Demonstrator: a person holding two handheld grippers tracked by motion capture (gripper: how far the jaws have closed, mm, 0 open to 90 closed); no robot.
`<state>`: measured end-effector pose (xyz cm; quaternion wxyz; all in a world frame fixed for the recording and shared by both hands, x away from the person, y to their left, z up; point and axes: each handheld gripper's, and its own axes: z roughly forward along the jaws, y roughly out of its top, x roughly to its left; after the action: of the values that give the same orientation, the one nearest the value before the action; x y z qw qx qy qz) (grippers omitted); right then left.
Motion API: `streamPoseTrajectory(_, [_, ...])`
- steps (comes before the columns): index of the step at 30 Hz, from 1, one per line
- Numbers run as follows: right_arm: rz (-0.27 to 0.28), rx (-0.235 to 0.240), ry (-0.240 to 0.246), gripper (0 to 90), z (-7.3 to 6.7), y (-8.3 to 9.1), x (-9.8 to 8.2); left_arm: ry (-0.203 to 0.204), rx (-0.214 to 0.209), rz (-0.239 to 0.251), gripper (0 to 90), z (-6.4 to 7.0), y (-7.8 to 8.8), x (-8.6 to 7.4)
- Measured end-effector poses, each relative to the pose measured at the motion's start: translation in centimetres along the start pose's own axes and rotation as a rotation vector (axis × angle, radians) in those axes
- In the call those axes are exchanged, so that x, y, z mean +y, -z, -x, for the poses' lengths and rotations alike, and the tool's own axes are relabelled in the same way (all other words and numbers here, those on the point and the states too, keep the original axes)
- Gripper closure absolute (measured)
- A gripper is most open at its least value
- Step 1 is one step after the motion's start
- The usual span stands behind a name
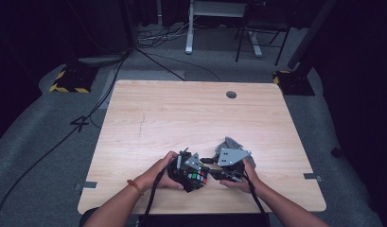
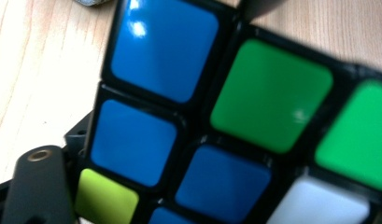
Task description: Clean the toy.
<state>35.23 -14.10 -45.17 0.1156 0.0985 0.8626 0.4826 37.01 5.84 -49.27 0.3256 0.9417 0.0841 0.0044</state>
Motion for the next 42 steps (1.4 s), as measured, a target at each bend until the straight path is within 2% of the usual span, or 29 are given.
streamPoseTrajectory(4, [0.008,-0.001,-0.010,70.2,0.0,-0.1,0.0,0.011,-0.002,0.011,17.3,-0.1,-0.1,0.0])
streamPoseTrajectory(6, [0.020,0.001,-0.043,66.6,0.2,-0.3,-0.1,0.017,-0.002,0.017,14.8,-0.1,-0.2,-0.1])
streamPoseTrajectory(8, [0.026,0.007,-0.061,66.8,0.3,-0.4,-0.1,0.016,0.001,0.027,14.2,-0.2,-0.1,-0.1])
streamPoseTrajectory(10, [0.005,-0.012,-0.047,62.6,0.1,-0.6,-0.1,0.007,0.019,0.080,19.5,0.1,0.3,0.0])
streamPoseTrajectory(11, [-0.017,-0.011,-0.043,60.1,0.0,-0.9,-0.1,0.002,0.024,0.109,19.1,0.1,0.6,0.2])
streamPoseTrajectory(14, [-0.041,-0.010,-0.033,57.1,0.0,-1.3,0.1,0.000,0.048,0.139,23.5,0.2,1.2,0.4])
streamPoseTrajectory(15, [-0.051,-0.015,-0.027,57.2,-0.1,-1.4,0.2,-0.007,0.051,0.128,26.3,0.2,1.2,0.3])
streamPoseTrajectory(21, [-0.051,-0.011,-0.027,52.4,0.0,-1.4,0.2,-0.016,0.058,0.079,24.8,0.3,1.2,-0.2])
streamPoseTrajectory(25, [-0.049,-0.012,-0.013,47.7,0.1,-0.6,0.4,-0.012,0.077,0.050,20.6,0.3,1.7,-0.6])
streamPoseTrajectory(27, [-0.053,-0.020,-0.019,45.8,0.4,0.0,0.3,-0.012,0.086,0.019,19.5,0.4,2.0,-0.9])
streamPoseTrajectory(33, [-0.067,-0.066,-0.052,42.1,2.2,2.8,-0.6,0.023,0.123,-0.009,15.9,0.1,2.8,-2.2])
streamPoseTrajectory(34, [-0.084,-0.081,-0.054,41.4,2.6,3.3,-0.9,0.025,0.131,-0.006,15.9,0.0,2.9,-2.4])
streamPoseTrajectory(35, [-0.098,-0.092,-0.051,40.8,2.8,3.6,-1.2,0.044,0.138,-0.007,15.9,-0.2,3.2,-2.7])
streamPoseTrajectory(40, [-0.165,-0.118,-0.099,38.8,4.4,4.9,-3.1,0.087,0.188,0.001,16.1,-0.8,4.3,-3.7])
streamPoseTrajectory(42, [-0.190,-0.137,-0.104,37.9,4.9,5.3,-3.7,0.104,0.204,0.003,16.2,-1.0,4.6,-4.0])
